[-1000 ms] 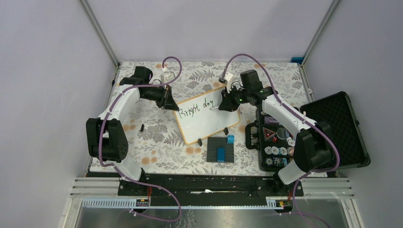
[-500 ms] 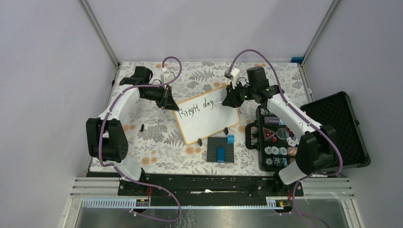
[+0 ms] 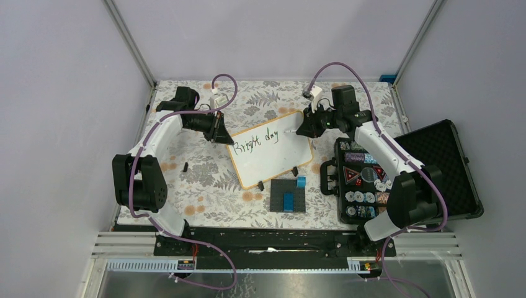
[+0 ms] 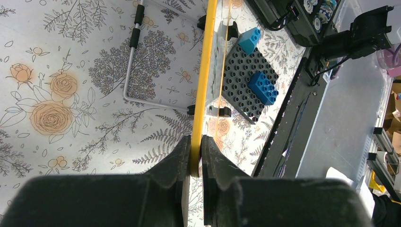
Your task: Write a sentence on the whiteboard
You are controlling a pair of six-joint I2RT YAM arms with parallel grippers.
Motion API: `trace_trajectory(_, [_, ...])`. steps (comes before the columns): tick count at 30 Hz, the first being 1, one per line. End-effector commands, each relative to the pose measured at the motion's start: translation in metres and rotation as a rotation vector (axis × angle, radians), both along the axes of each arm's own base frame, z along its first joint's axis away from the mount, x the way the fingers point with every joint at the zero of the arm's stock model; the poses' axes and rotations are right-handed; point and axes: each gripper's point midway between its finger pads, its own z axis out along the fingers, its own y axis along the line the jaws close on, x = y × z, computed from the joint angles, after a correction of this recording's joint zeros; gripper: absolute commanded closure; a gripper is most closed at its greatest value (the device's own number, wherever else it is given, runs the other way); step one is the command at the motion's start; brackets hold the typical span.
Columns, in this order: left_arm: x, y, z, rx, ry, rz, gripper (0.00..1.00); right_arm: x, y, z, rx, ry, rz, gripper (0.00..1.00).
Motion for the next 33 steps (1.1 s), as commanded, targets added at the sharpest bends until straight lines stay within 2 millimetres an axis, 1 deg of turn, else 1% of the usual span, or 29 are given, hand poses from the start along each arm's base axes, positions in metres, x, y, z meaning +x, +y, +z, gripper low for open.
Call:
trace_trajectory(1, [0.006, 0.004, 0.003, 0.046, -0.102, -0.011, 1.00, 0.000, 0.001, 0.013, 0.029, -0.034, -0.003, 1.00])
trace_trajectory(13, [0.006, 0.002, 0.003, 0.045, -0.098, -0.015, 1.00, 0.006, 0.006, 0.019, 0.051, -0.038, 0.008, 1.00])
trace_trajectory(33, [0.006, 0.001, 0.000, 0.046, -0.091, -0.020, 1.00, 0.005, 0.020, 0.022, 0.062, -0.041, 0.040, 1.00])
